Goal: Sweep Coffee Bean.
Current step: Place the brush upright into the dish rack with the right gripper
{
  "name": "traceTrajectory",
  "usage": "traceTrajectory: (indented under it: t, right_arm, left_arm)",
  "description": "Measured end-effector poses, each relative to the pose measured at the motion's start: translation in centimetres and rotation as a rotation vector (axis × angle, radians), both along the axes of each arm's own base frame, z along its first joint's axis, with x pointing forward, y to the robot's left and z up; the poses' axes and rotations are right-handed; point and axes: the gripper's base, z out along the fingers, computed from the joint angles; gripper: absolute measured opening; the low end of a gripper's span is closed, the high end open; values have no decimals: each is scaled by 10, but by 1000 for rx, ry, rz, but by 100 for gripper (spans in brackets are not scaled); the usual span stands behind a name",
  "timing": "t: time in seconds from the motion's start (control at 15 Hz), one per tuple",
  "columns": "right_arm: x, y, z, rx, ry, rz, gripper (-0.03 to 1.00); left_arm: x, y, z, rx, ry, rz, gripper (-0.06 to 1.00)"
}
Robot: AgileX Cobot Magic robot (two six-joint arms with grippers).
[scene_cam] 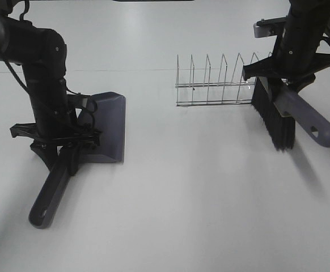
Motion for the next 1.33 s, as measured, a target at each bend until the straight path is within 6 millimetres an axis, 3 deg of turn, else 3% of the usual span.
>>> traceTrajectory:
  t: [0.2,0.47,1.33]
  right_arm:
    - [21,0,4,-11,-50,2,31]
    - [35,-7,-6,-8,-57,-22,31]
    - [46,-9,-6,30,-138,-64,31]
  left_arm:
    - [0,0,0,0,0,0,35]
    - [0,0,0,0,0,0,35]
    - [0,0,0,4,2,28,35]
